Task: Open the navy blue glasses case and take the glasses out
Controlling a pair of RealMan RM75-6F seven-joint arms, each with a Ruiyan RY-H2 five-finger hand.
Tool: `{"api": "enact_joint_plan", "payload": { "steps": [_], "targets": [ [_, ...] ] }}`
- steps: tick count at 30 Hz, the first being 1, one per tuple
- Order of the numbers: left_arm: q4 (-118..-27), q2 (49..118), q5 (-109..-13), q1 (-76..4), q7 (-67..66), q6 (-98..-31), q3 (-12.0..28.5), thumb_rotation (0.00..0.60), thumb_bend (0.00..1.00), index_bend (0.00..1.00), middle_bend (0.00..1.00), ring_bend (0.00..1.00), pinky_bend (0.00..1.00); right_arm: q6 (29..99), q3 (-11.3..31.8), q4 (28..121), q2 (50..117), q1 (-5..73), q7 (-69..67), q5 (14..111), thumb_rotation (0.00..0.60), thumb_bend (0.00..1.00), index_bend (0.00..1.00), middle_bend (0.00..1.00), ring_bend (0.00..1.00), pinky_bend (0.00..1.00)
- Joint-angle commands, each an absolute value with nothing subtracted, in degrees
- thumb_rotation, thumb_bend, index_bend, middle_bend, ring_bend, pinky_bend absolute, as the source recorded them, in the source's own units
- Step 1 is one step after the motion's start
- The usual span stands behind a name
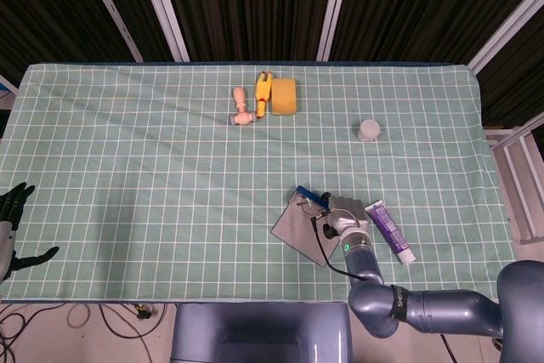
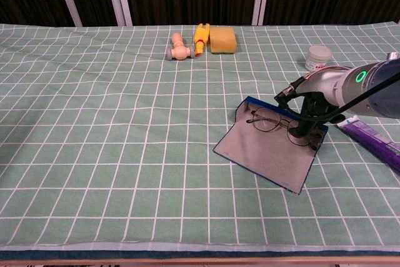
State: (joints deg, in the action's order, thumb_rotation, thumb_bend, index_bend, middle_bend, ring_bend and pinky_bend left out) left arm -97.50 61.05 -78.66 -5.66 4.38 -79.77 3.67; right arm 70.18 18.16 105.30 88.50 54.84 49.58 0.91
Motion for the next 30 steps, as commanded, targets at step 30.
{"api": "enact_joint_plan", "payload": {
  "steps": [30],
  "targets": [
    [-97.6,61.0,-78.5,-5.6,4.6,-79.7,3.7,0.6,0.0,0.0,0.0,0.0,0.0,72.6,15.1,105.2,90.4,54.3,47.5,4.1,0.6,0.49,0.41,0.85,0.95,0.91]
  ]
}}
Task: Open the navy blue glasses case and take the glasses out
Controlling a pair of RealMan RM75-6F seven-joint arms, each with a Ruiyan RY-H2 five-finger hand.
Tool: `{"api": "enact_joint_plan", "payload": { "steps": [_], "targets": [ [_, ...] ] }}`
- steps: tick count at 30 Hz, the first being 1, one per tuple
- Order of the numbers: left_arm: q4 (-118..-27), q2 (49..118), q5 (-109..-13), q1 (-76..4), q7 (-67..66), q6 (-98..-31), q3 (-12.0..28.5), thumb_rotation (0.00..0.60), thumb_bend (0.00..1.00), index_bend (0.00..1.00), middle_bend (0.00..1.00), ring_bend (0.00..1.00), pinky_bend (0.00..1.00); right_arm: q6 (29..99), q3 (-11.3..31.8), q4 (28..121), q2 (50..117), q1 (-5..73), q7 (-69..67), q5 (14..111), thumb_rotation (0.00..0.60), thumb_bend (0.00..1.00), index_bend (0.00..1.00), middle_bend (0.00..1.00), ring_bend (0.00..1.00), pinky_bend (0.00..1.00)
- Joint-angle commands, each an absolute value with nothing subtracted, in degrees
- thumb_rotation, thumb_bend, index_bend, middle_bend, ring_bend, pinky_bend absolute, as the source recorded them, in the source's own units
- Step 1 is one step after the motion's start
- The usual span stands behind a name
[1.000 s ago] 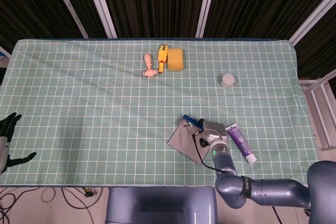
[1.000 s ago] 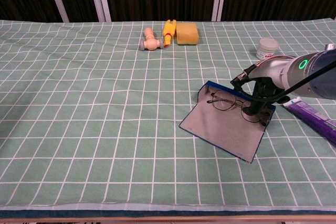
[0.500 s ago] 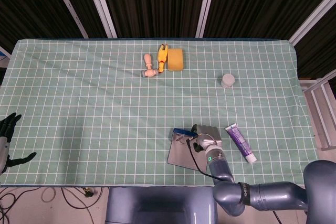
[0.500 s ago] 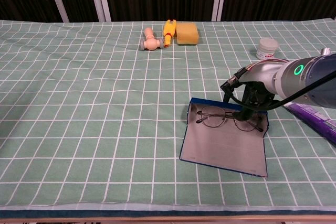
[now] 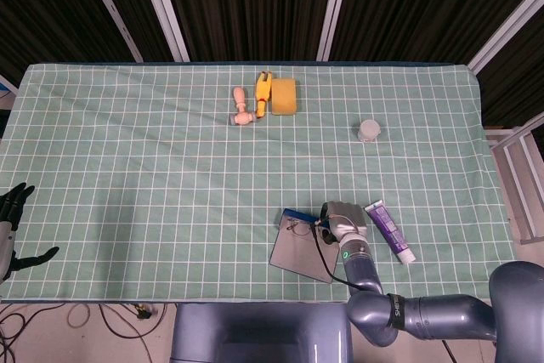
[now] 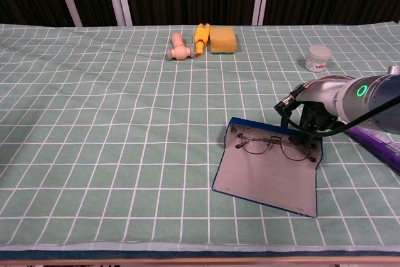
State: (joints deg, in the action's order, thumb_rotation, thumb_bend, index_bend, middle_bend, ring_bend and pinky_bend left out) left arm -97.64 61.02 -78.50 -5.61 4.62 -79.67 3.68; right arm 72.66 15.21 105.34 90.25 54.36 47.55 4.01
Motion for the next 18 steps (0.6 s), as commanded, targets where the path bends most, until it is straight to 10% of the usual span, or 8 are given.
{"api": "enact_joint_plan", "payload": {
  "steps": [1,18],
  "targets": [
    [-97.6,61.0,-78.5,-5.6,4.6,-79.7,3.7,0.6,0.0,0.0,0.0,0.0,0.0,72.6,15.1,105.0,90.6,54.3,47.5,4.2,0.6,0.49,0.42,0.85,0.95,0.91],
    [-97.6,61.0,-78.5,-5.6,4.8,-79.7,3.7,0.6,0.0,0.0,0.0,0.0,0.0,72.6,15.5,104.6,91.2,54.1,47.6,4.3,0.6,0.51,0.46,0.85,0.95,0.91]
  ]
}}
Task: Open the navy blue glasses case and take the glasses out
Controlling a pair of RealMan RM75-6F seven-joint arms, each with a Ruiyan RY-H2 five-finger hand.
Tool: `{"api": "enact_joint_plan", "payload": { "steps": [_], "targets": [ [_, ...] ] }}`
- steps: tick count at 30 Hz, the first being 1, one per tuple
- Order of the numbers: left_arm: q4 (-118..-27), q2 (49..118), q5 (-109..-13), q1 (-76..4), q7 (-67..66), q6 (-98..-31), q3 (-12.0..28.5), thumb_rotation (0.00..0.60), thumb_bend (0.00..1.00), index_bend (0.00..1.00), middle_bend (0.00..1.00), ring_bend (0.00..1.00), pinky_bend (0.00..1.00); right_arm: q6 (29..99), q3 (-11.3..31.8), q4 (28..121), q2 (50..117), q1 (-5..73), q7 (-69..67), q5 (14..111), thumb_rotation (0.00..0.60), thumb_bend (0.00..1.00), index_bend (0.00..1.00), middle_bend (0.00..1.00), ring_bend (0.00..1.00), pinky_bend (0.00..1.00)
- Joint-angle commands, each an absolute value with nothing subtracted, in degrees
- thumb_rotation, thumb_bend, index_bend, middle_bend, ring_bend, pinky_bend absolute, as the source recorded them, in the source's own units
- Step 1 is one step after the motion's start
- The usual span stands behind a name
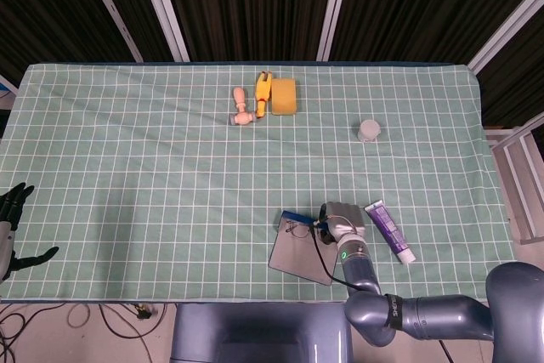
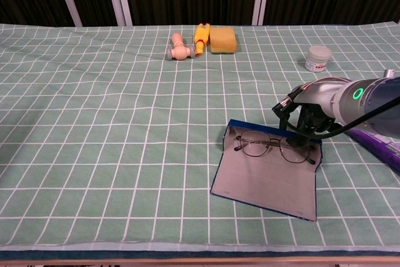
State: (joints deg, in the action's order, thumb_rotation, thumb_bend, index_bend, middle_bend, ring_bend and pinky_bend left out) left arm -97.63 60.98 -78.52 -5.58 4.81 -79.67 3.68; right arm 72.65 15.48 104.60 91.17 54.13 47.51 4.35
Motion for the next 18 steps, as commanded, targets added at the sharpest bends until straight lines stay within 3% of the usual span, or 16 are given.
{"api": "enact_joint_plan", "payload": {
  "steps": [1,18],
  "targets": [
    [-97.6,61.0,-78.5,-5.6,4.8,-79.7,3.7,0.6,0.0,0.0,0.0,0.0,0.0,72.6,15.6,104.6,91.2,54.1,47.6,4.3,0.6,0.51,0.46,0.85,0.95,0.91],
    [-97.6,61.0,-78.4,-5.6,4.8,-79.7,3.8,0.6,0.0,0.0,0.0,0.0,0.0,72.8,17.9,103.9,92.3,53.2,42.5,9.8,0.6,0.51,0.48,0.85,0.95,0.91]
  ]
}}
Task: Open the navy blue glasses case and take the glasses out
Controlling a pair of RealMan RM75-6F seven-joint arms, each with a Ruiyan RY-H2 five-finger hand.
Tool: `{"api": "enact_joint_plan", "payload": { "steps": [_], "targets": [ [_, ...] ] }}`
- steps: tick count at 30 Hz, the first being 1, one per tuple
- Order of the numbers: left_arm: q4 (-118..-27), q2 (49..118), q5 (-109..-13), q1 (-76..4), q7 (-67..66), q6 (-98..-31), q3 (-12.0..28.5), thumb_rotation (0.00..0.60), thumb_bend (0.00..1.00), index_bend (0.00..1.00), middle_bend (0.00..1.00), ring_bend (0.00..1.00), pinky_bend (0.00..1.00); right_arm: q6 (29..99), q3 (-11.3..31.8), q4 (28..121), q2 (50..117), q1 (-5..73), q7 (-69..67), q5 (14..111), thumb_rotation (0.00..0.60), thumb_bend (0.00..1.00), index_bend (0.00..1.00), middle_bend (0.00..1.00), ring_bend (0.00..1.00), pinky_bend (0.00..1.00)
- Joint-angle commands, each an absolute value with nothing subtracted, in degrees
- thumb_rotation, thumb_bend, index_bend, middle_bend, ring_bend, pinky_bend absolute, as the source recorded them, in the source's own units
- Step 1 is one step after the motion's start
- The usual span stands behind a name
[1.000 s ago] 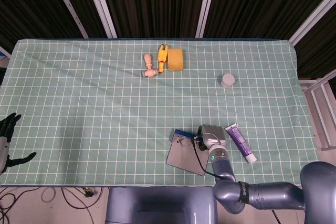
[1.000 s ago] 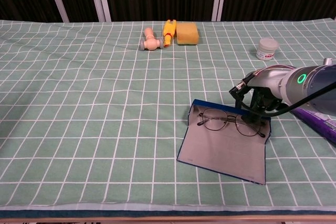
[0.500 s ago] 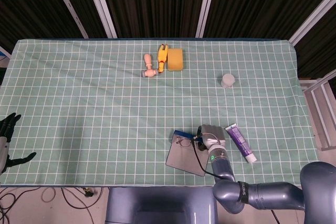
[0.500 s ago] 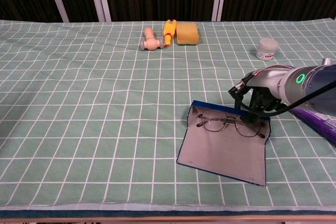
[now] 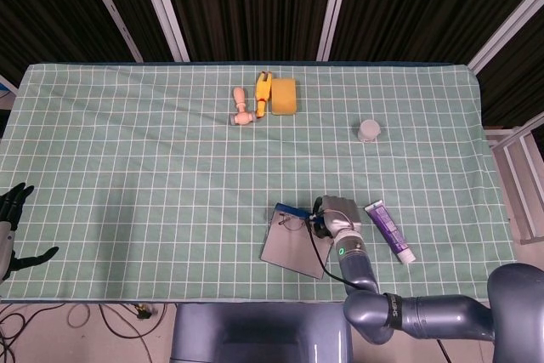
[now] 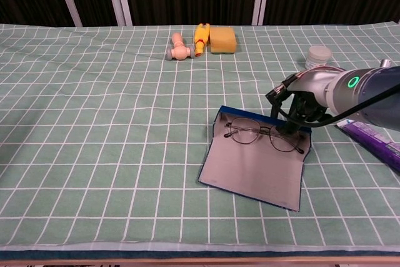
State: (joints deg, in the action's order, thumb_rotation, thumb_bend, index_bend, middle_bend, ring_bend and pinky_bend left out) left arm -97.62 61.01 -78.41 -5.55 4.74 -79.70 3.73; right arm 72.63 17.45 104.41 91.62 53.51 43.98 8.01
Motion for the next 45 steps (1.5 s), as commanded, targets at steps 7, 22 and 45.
{"api": "enact_joint_plan", "payload": {
  "steps": [7,22,45],
  "targets": [
    [-97.6,61.0,-78.1,-5.6,4.8,-79.6,3.9,0.6,0.0,0.0,0.0,0.0,0.0,73.1,18.2,100.2,95.5,52.9,38.8,16.2,0.6,0.51,0.48,0.85,0.95,0.91],
    [-97.8,60.8,-77.6,-5.7,5.6,-79.1,4.1,0.6,0.0,0.0,0.0,0.0,0.0,76.1,12.3,80.7,106.5,51.8,32.8,40.1,0.6,0.51,0.48,0.85,0.94,0.91],
    [-97.8,60.8,-77.4,-5.7,6.0,-79.1,4.2,0.6,0.0,0.0,0.0,0.0,0.0,74.5,16.3,69.7,112.1,50.9,32.2,50.0,0.6,0.51,0.49,0.85,0.94,0.91]
  ]
}}
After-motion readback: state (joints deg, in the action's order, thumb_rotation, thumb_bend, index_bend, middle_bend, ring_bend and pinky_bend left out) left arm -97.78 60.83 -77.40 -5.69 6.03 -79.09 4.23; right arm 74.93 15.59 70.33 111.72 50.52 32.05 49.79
